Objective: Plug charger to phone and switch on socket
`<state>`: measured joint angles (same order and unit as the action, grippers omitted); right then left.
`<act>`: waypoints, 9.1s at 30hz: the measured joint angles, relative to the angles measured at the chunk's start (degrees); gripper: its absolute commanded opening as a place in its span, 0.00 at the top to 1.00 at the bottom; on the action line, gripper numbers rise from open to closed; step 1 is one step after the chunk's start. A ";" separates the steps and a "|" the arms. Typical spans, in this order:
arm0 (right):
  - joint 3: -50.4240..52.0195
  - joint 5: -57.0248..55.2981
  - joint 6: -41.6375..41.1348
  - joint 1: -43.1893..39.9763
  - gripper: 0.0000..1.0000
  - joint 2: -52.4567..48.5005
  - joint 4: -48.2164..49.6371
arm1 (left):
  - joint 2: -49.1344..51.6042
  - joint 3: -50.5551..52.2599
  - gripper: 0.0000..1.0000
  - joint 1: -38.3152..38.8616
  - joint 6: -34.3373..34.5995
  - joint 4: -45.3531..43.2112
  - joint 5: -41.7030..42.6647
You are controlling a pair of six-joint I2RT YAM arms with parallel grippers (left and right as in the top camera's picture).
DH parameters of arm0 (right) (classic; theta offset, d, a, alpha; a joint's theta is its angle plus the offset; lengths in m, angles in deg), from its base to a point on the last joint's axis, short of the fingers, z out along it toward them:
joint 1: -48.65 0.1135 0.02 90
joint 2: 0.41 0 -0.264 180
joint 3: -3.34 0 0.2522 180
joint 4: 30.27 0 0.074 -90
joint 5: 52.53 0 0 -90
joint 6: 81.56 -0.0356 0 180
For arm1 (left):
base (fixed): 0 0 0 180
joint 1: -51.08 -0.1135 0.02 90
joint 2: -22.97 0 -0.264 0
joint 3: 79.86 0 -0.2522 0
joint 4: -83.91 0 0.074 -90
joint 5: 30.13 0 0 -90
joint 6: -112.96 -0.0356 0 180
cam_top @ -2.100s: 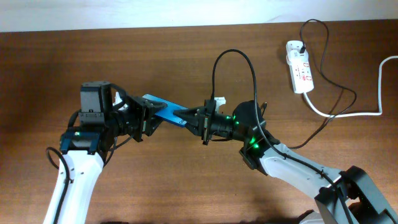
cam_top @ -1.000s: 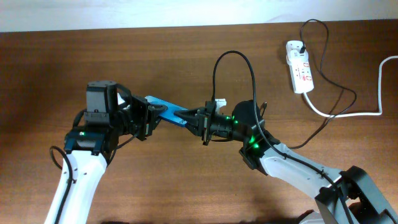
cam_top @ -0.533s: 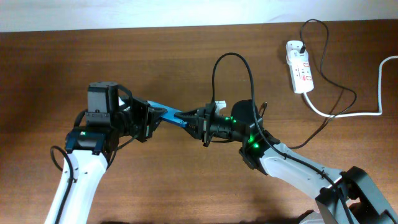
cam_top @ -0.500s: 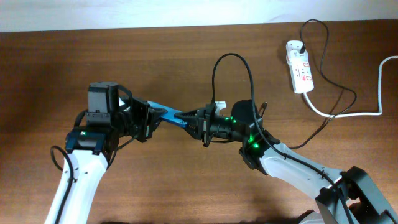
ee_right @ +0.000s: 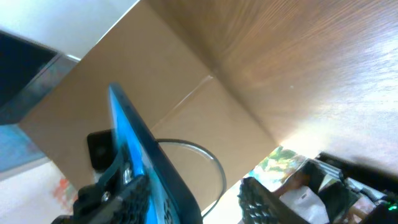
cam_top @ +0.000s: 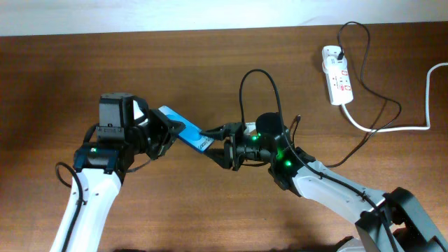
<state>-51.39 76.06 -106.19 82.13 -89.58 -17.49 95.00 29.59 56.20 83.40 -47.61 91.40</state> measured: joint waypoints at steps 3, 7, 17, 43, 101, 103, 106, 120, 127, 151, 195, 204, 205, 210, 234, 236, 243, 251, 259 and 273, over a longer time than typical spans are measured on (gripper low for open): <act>-0.13 -2.89 7.15 0.00 0.35 0.04 -6.47 | 0.00 0.02 1.00 0.00 -7.45 1.46 -0.72; -0.20 -8.26 18.78 0.00 0.24 0.11 -16.13 | 0.00 0.02 1.00 0.00 -14.10 5.57 -2.43; -0.17 -15.74 52.13 0.00 0.10 0.13 -18.45 | 0.00 0.02 1.00 0.02 -25.42 9.84 -3.56; -28.41 -33.35 74.01 -25.14 0.02 -1.70 -65.13 | 9.90 0.02 1.00 0.00 -29.64 -0.13 8.85; -27.82 -26.34 77.26 -30.84 0.96 -23.19 -56.89 | 26.45 0.02 1.00 0.00 -29.64 -12.46 28.26; -27.80 -25.14 79.91 -30.88 0.96 -23.19 -56.92 | 26.45 0.02 1.00 0.00 -29.64 -12.46 28.26; -27.78 -21.79 84.02 -30.88 0.96 -23.28 -57.72 | 26.45 0.02 1.00 0.00 -29.81 -12.50 28.33; -26.60 1.66 111.58 -30.51 0.96 -12.70 -82.34 | 26.45 0.02 1.00 -2.08 -33.88 -13.38 37.24; -26.51 3.78 118.92 -25.62 0.96 -6.95 -91.08 | 26.45 0.02 1.00 -2.62 -33.90 -13.33 38.53; -8.22 25.88 112.72 -13.53 0.95 18.40 -72.46 | 26.47 0.26 1.00 -2.64 -27.56 -26.27 40.28; 3.65 19.23 61.88 -7.76 0.96 13.66 -16.81 | 26.47 0.22 1.00 -2.64 -11.32 -41.51 51.01; 3.65 18.86 61.64 -7.76 0.96 13.66 -14.43 | 26.47 0.22 1.00 -2.64 -11.32 -41.51 51.25; 3.65 18.84 61.64 -7.76 0.96 13.66 -14.45 | 26.47 0.22 1.00 -2.64 -11.32 -41.51 51.25; 3.65 18.67 61.64 -7.76 0.96 13.66 -14.43 | 26.47 0.22 1.00 -2.64 -11.32 -41.51 51.49; 3.65 18.23 58.86 -7.65 0.96 13.66 -13.03 | 26.47 0.22 1.00 -2.69 -11.32 -41.66 52.43; 3.65 18.25 55.87 -7.54 0.96 13.66 -12.98 | 26.47 0.22 1.00 -2.69 -11.32 -41.66 52.43; 3.65 19.80 48.15 -7.54 0.96 13.66 -12.76 | 26.47 0.22 1.00 -2.69 -11.32 -41.70 52.50; 3.67 20.85 47.08 -7.54 0.96 13.66 -11.78 | 26.47 0.22 1.00 -2.69 -11.30 -42.93 52.52; 3.67 20.92 48.02 -7.54 0.96 13.66 -9.90 | 26.47 0.22 1.00 -2.69 -9.60 -42.75 52.52; 3.72 21.29 48.63 -6.21 0.96 13.66 -6.95 | 26.47 0.22 1.00 -2.69 -3.76 -42.75 52.54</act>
<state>-47.67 97.35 -57.56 75.92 -75.92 -24.44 121.47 29.81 53.52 79.64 -90.36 143.95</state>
